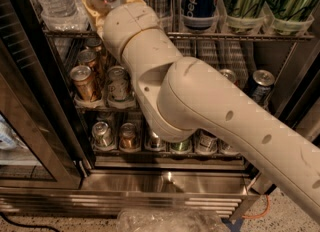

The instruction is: Pick water bottle from top shelf of fridge

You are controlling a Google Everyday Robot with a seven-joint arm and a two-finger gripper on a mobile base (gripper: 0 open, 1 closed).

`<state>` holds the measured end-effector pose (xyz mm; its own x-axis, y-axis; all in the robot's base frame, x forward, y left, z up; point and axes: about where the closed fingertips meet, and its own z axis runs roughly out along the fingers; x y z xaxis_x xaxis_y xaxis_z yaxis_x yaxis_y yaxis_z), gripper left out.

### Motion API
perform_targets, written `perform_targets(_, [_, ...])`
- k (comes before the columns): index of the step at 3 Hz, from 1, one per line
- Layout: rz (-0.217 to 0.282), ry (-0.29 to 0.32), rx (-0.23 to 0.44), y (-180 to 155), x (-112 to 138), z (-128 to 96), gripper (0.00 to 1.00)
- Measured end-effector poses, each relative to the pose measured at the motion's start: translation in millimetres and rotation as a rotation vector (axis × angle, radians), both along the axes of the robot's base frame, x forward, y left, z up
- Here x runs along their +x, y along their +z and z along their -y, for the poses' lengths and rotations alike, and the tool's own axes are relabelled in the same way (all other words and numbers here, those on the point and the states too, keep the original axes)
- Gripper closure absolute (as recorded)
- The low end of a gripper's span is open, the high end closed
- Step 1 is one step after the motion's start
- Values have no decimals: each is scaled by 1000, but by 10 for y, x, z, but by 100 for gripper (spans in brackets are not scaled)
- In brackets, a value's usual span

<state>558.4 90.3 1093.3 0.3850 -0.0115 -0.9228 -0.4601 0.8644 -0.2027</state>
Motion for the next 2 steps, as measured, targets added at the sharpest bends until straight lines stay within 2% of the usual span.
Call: perform_targets(2, [-2, 30, -44, 87, -336, 112, 100])
